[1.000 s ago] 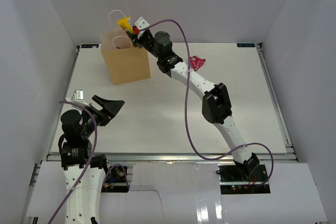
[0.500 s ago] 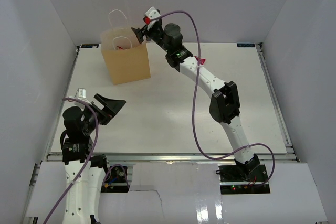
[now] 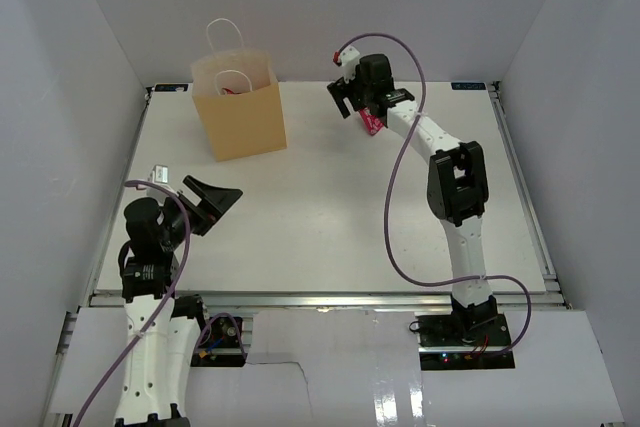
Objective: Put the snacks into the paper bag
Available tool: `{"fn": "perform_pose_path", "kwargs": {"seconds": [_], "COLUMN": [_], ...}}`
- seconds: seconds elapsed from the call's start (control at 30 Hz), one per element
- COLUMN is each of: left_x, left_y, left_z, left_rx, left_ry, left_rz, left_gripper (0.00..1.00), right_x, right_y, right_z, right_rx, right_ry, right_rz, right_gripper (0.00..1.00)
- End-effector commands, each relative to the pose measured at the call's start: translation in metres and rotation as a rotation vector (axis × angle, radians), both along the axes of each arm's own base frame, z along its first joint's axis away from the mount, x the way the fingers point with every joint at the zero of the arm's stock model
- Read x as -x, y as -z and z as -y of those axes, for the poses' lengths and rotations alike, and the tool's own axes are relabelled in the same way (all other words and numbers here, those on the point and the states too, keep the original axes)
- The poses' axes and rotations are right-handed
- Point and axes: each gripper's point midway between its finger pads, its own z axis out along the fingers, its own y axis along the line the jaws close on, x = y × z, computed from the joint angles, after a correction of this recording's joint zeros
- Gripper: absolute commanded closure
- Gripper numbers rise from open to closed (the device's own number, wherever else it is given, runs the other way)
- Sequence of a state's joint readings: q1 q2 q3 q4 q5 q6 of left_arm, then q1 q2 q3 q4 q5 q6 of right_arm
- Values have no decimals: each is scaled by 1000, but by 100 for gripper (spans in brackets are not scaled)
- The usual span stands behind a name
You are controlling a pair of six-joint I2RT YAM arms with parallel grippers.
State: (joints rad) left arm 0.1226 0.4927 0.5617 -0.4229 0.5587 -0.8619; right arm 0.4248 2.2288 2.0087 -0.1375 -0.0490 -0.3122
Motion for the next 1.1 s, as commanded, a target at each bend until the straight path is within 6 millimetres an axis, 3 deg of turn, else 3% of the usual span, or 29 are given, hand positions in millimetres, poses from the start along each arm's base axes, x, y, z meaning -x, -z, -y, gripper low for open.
{"fn": "perform_pose_path", "kwargs": {"seconds": [0.0,0.07,0.13,0.3,0.47,0.67,0.77,0.8,0.9,1.0,1.07], "left_x": [-4,-4,-5,-7,-6,-8,-9,-10,-14,-21,-26], "left_y": [2,5,7,17,19,22,28,28,39,45,54], "left_z": [2,2,2,3,3,6,8,8,8,8,10], "left_rx": [10,14,21,33,39,74,110,130,168,230,269], "left_ry": [16,18,19,22,20,23,24,20,2,-24,-37], "left_rz": [6,2,-6,-26,-30,-48,-83,-92,-150,-202,-257], "left_gripper": [2,2,2,2,2,2,2,2,2,2,2], "right_x": [-7,-12,-17,-21,-28,-34,-34,-35,-34,-28,-22], "right_y": [48,69,72,102,122,132,133,132,130,126,109], "right_z": [48,62,65,68,79,84,81,81,81,82,81], "right_rx": [219,271,266,270,315,309,298,293,279,258,213], "right_ry": [170,240,260,283,331,321,302,302,294,270,224], "right_rz": [-81,-113,-124,-165,-158,-165,-168,-167,-173,-189,-190], "right_gripper": [10,10,10,7,0,30,57,72,90,92,92]}}
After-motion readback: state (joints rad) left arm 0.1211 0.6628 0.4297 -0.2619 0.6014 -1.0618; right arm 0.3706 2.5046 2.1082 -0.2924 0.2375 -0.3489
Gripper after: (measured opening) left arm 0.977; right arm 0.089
